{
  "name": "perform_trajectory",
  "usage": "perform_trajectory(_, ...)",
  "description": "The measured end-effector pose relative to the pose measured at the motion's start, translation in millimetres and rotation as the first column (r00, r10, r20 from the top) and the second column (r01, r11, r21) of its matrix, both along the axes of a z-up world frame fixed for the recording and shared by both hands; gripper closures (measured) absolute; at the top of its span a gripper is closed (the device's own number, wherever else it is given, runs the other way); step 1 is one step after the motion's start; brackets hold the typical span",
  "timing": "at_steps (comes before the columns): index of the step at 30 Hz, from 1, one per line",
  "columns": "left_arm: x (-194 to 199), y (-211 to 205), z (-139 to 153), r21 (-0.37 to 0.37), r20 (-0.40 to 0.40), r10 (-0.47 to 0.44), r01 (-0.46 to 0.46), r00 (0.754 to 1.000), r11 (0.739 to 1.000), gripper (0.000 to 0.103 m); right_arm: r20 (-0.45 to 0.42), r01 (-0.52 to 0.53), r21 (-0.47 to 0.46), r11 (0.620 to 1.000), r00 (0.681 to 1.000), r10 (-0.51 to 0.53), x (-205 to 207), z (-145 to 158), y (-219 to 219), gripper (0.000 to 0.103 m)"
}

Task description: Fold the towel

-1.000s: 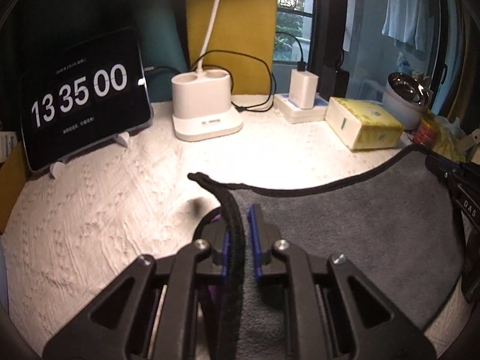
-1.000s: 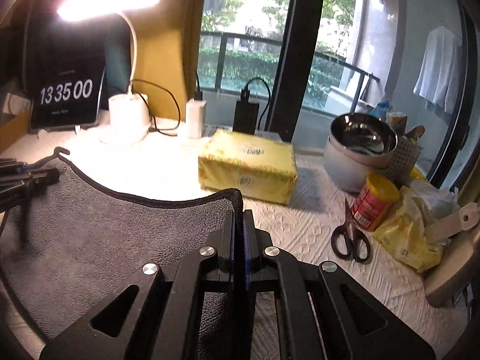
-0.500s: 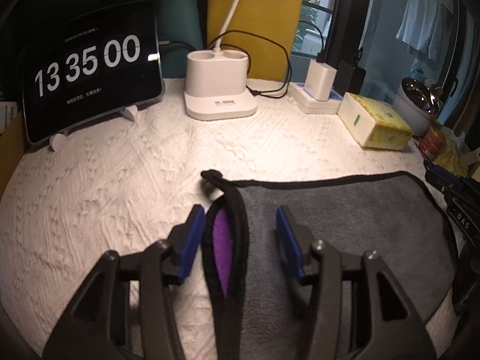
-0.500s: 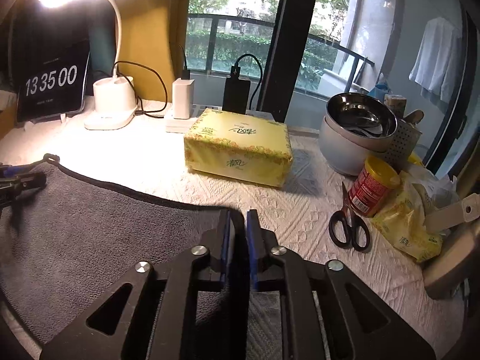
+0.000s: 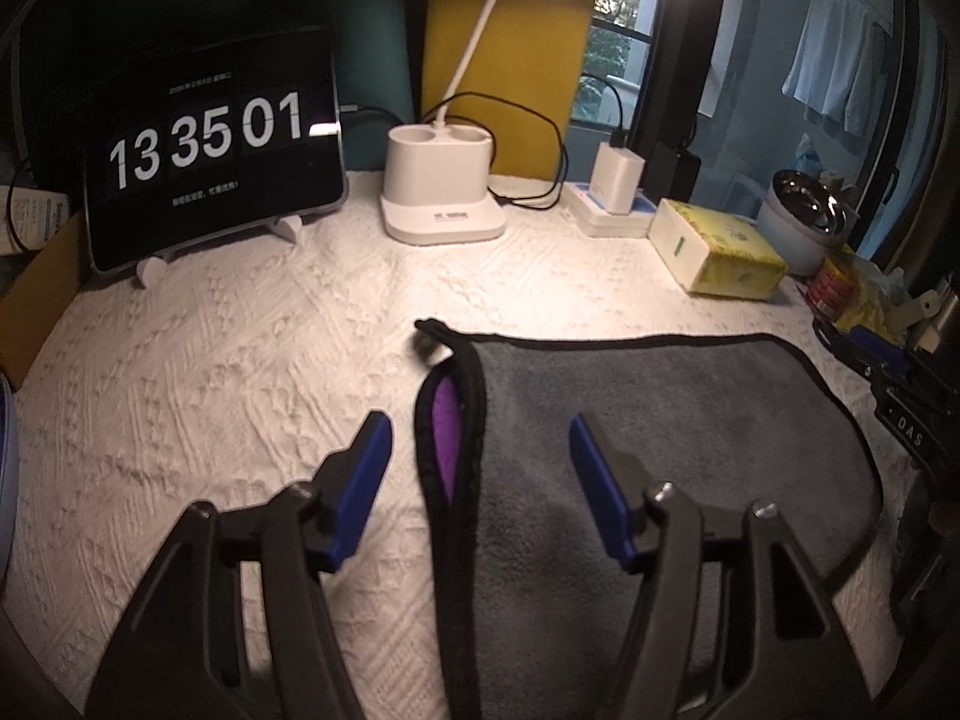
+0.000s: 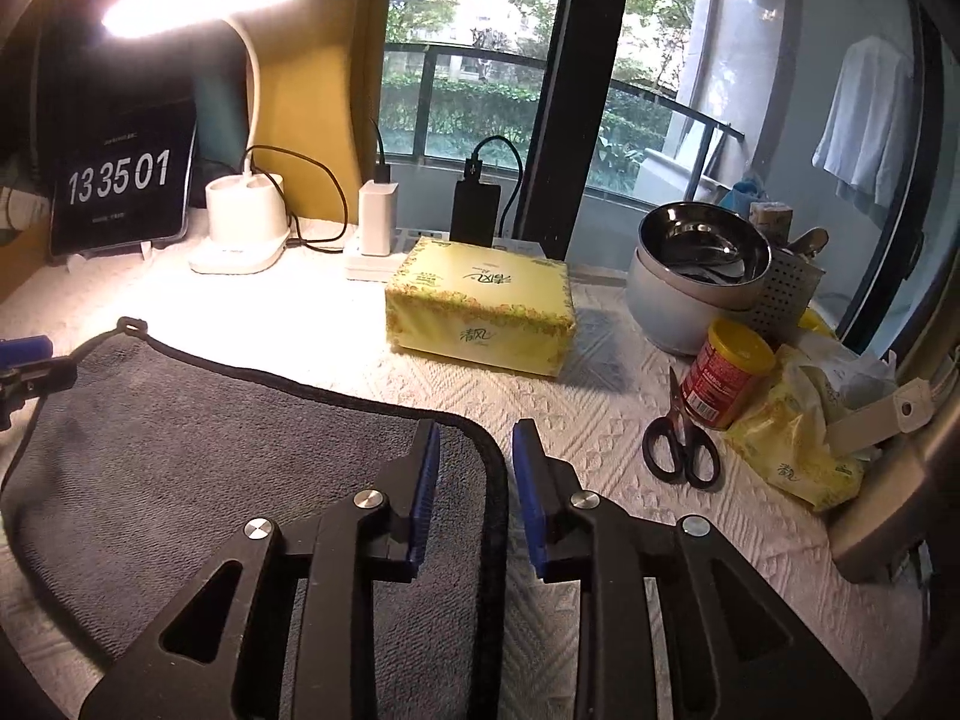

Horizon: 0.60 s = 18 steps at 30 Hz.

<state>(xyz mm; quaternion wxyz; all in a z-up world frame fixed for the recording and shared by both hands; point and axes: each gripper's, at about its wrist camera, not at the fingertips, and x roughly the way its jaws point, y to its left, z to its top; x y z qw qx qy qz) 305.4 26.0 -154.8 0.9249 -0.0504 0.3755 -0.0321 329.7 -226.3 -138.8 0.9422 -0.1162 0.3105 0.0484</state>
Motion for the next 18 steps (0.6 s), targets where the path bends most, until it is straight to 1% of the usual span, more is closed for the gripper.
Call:
perform_trajectory(5,-16,0,8,-0.002,0.013,-0.005,0.005,1.000,1.000,0.040,0.007,-0.007,0.001,1.000,1.000,0.007,-15,5,2,0.076)
perform_trajectory(8,-31,1,11,-0.023,0.017,-0.008,0.008,1.000,1.000,0.040,0.012,-0.009,0.010,1.000,1.000,0.009,-26,9,1,0.076)
perform_trajectory(11,-42,2,13,-0.025,0.021,-0.003,0.003,1.000,1.000,0.040,0.017,-0.016,0.011,1.000,1.000,0.016,-37,11,0,0.076)
perform_trajectory(14,-54,1,15,-0.010,0.033,0.004,-0.004,0.999,1.000,0.040,0.021,-0.018,0.010,1.000,1.000,0.018,-47,14,-3,0.076)
perform_trajectory(18,-66,1,15,-0.028,0.031,0.005,-0.005,0.999,1.000,0.040,0.031,-0.014,0.018,1.000,0.999,0.013,-61,17,-8,0.076)
